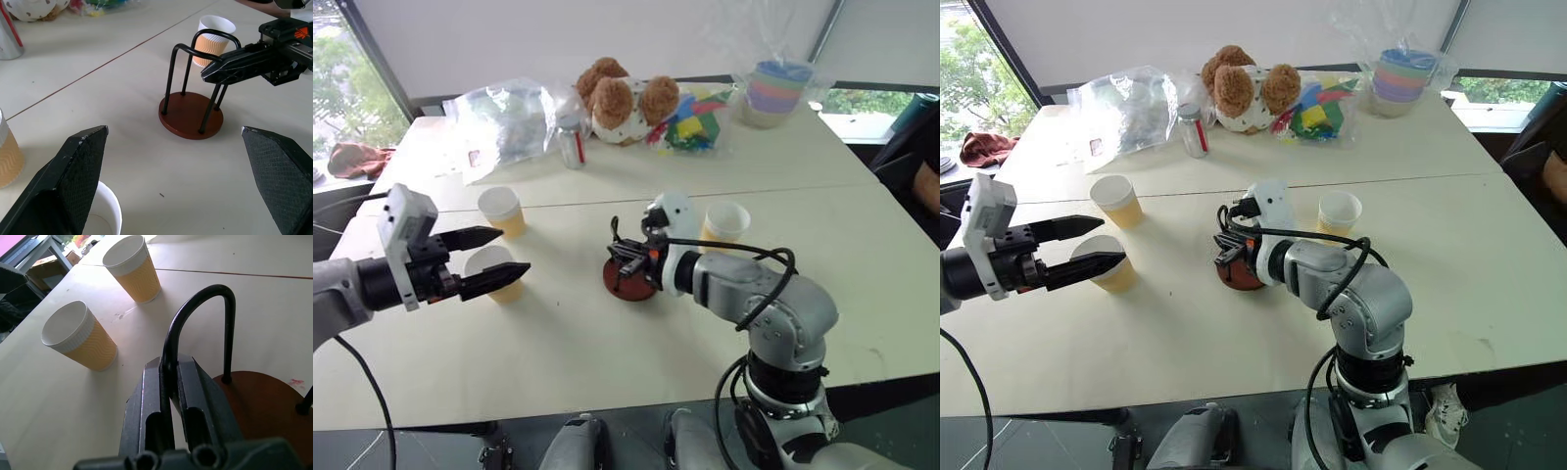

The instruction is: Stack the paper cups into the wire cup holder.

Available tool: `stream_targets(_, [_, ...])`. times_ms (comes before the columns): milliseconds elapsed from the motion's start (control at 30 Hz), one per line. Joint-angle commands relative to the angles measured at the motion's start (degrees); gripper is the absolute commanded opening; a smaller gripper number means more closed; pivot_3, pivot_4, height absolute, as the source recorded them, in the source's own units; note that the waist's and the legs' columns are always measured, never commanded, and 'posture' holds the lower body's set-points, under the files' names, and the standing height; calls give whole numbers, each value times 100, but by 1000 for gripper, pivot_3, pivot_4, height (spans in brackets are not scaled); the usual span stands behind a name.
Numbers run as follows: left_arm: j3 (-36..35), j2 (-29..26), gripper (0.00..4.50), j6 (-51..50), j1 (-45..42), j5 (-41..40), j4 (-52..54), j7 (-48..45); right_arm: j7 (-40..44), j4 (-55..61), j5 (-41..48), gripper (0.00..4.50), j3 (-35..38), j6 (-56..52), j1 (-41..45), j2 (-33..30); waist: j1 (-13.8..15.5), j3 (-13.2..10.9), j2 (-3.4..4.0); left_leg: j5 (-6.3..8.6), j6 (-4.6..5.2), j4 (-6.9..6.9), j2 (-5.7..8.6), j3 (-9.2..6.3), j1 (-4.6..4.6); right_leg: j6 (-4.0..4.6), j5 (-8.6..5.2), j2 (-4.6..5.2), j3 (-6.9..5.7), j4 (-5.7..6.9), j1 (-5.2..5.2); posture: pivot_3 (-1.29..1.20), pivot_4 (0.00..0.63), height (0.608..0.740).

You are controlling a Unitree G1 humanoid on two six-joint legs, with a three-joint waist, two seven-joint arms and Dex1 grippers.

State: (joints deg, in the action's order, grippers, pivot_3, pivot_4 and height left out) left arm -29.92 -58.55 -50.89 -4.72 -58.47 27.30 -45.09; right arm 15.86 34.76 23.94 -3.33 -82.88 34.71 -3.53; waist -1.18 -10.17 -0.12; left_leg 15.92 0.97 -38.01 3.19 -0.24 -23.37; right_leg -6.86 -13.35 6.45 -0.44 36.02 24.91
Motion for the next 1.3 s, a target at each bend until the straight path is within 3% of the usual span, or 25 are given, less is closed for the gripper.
stream_targets(33, [-111, -102, 4500, 39, -50, 44, -16, -110, 54, 230, 147, 1131, -93, 154, -12, -59, 8, 0, 0, 4, 8, 0, -1, -1, 0, 1, -1, -1, 0, 1, 0, 0, 150, 740])
stream_targets(167, [-87, -90, 4500, 97, -41, 154, -99, -227, 108, 272, 189, 3089, -138, 293, 28, -175, 8, 0, 0, 6, 12, 0, -1, -2, 0, 2, -1, -2, 0, 2, 0, 0, 150, 740])
stream_targets(467, [137, -65, 4500, 160, -253, 342, -257, -411, 605, 421, 575, 3089, 71, 486, 591, -957, 11, 0, 0, 7, 14, -1, -2, -2, 0, 2, -2, -3, -1, 2, -1, 0, 150, 740])
stream_targets(633, [286, -92, 4500, 71, -488, 248, -236, -480, 930, -185, 1122, 3089, 989, 299, 1402, -1058, 11, -1, -1, 8, 16, -1, -3, -3, 0, 2, -1, -4, -1, 2, -2, 0, 150, 740])
stream_targets(700, [323, -160, 4500, -114, -639, -37, -81, -547, 1362, -1091, 1117, 3089, 1343, 814, 1885, -1620, 23, -1, -1, 8, 16, -5, -3, -3, 0, 2, -1, -3, -1, 1, -5, 0, 150, 740])
stream_targets(833, [414, -360, 4500, -541, -921, -749, 335, -593, 3092, -2897, 92, 3089, 452, 3080, 1987, -3559, 83, 0, -15, 15, 30, -19, 1, -16, 2, 3, -2, -2, -8, -24, -34, 0, 150, 740])
stream_targets(967, [571, -604, 4500, -609, -982, -807, 580, -727, 4690, -4281, -989, 3089, -595, 5261, 1968, -4683, -41, -2, -11, 12, 23, -11, 1, 9, 1, -2, -2, -2, -4, -66, -39, 0, 150, 740])
stream_targets(1133, [692, -593, 4500, -601, -1189, -881, 611, -514, 5942, -5519, -1559, 3089, -1127, 6520, 2226, -4952, -144, -8, -6, 10, 21, -3, -11, 23, 0, -4, -3, -5, -3, -71, -32, 0, 150, 740])
stream_targets(1300, [688, -573, 4500, -572, -1066, -813, 647, -381, 6383, -5997, -1796, 3089, -1187, 6894, 2301, -4821, -106, -10, -4, 9, 18, -5, -12, 21, 1, -4, -2, -3, -1, -69, -32, 0, 150, 740])
